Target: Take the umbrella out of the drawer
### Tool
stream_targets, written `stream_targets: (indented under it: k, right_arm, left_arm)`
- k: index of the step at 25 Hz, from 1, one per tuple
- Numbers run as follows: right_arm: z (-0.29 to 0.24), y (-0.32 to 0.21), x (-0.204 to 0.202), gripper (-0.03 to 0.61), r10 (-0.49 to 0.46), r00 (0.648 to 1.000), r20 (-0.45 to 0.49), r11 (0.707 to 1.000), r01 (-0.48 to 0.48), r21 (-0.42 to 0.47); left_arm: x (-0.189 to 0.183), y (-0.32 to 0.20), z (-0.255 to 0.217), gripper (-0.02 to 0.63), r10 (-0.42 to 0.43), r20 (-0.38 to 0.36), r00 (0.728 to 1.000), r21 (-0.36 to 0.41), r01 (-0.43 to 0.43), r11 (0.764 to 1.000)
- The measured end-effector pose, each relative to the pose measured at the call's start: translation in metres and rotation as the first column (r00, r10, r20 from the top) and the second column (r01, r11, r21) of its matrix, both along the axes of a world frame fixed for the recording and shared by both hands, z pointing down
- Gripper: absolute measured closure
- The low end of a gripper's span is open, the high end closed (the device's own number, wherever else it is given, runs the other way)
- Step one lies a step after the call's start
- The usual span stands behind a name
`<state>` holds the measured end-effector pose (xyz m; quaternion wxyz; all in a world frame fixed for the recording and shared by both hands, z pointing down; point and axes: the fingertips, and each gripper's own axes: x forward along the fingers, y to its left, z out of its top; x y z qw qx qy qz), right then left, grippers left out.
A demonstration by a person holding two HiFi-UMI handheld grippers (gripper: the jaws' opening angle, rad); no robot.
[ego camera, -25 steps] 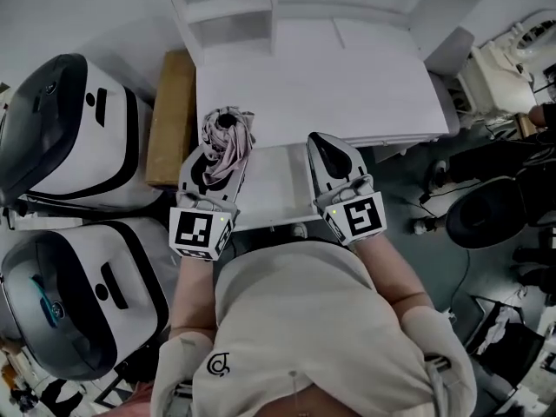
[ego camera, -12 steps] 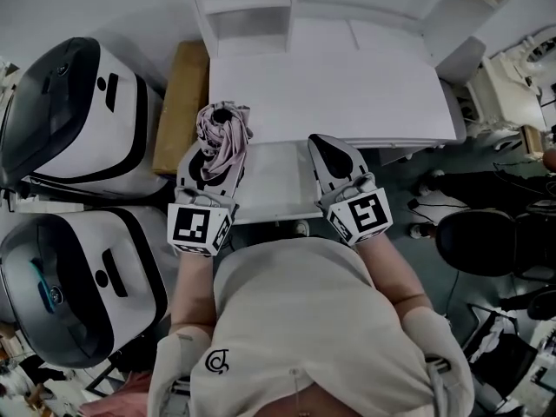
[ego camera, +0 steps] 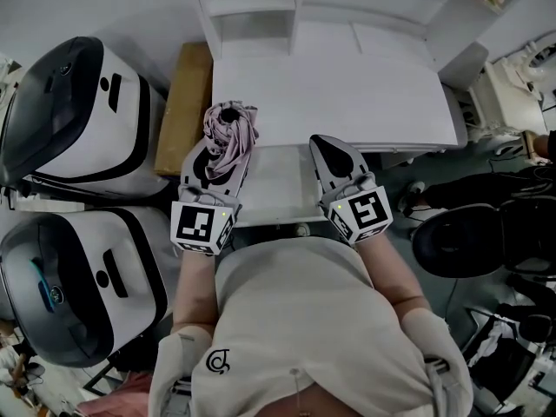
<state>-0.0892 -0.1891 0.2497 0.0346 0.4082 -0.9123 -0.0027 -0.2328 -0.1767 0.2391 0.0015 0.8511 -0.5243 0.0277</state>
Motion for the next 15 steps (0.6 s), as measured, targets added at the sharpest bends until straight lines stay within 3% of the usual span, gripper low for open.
stream_targets:
  k: [15]
  right_arm:
    - [0.007,-0.003,0.008,0.574,0.0,1.0,0.011,1.0,0.0,-0.026]
  left_arm:
    - [0.012,-0.002,-0.001,0.393,0.001,0.031,1.0,0.002,-0.001,1.0]
